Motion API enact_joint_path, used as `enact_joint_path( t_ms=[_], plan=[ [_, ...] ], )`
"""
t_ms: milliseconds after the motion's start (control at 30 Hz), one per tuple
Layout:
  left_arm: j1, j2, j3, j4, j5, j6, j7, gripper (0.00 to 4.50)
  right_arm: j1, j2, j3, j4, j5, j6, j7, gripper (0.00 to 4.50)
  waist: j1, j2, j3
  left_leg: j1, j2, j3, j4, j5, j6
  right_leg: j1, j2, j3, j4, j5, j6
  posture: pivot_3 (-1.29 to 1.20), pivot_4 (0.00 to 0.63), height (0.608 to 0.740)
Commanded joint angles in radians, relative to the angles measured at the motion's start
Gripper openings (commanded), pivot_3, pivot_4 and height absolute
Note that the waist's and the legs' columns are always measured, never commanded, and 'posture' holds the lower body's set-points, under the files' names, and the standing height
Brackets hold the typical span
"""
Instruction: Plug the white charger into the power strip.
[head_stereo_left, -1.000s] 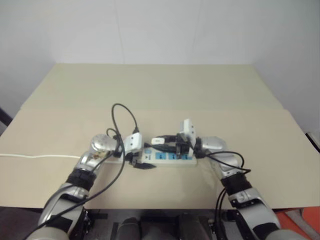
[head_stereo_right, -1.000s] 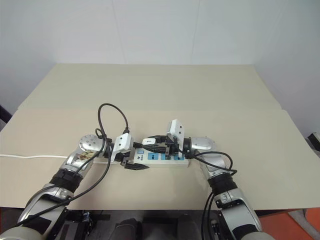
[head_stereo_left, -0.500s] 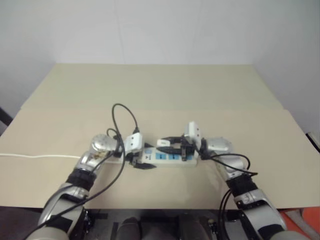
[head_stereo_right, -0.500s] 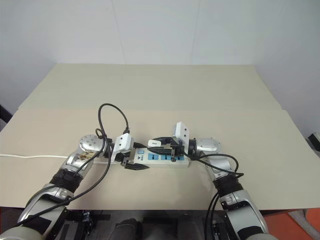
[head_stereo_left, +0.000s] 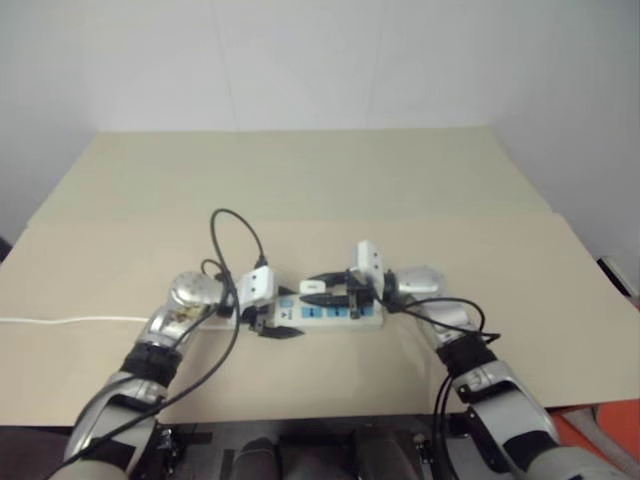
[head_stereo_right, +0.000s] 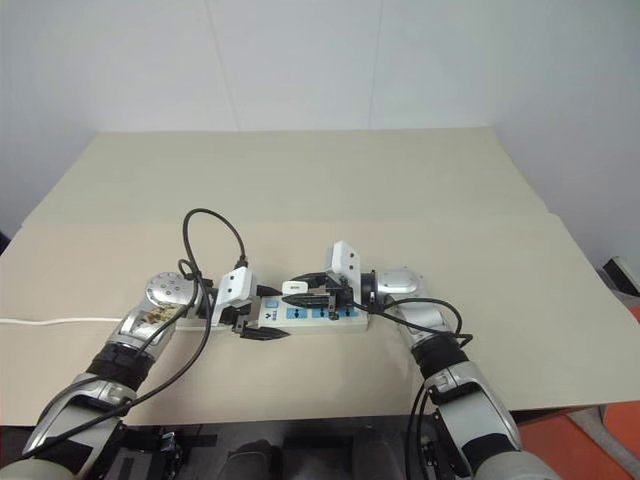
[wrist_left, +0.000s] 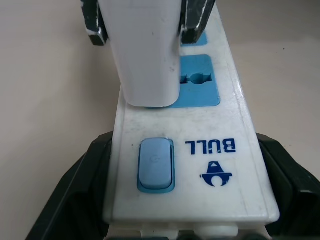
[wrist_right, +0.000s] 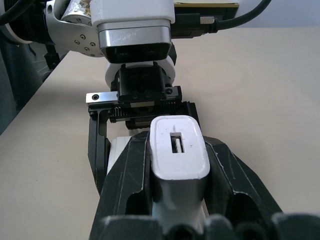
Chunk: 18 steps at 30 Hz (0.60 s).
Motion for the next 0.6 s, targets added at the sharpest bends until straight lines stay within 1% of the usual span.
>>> enact_joint_path(
  t_ms=[33,333,467,600],
  plan=[
    [0.036,0.02,-0.02,-0.022,0.024,0.009,-0.015,3.34,0.026,-0.04,0.012,0.072,-0.066,0.016,0.015,1.16,0.001,0.0,0.0,0.0,0.0,0.0,0.0,0.0,0.0,0.0,0.0,0.0,0.0,0.0,0.0,0.0,0.15,0.74],
    [0.053,0.012,-0.015,-0.05,0.012,0.021,0.0,3.34,0.024,-0.039,0.028,0.109,-0.081,0.017,0.044,1.16,0.005,0.0,0.0,0.0,0.0,0.0,0.0,0.0,0.0,0.0,0.0,0.0,-0.001,0.0,0.0,0.0,0.15,0.74],
    [0.062,0.026,-0.005,-0.059,0.006,0.021,-0.002,3.34,0.017,-0.057,0.012,0.156,-0.084,0.01,0.041,1.16,0.005,0.0,-0.001,0.0,0.0,0.0,0.0,0.0,0.0,0.0,0.0,0.0,-0.001,0.0,0.0,0.0,0.15,0.74],
    [0.07,0.034,-0.003,-0.062,0.005,0.019,-0.005,3.34,0.008,-0.056,0.008,0.155,-0.078,0.024,0.05,1.16,0.005,0.0,-0.001,0.0,0.0,0.0,0.0,0.0,0.0,0.001,0.0,0.0,-0.001,0.0,0.0,0.0,0.15,0.74]
  ],
)
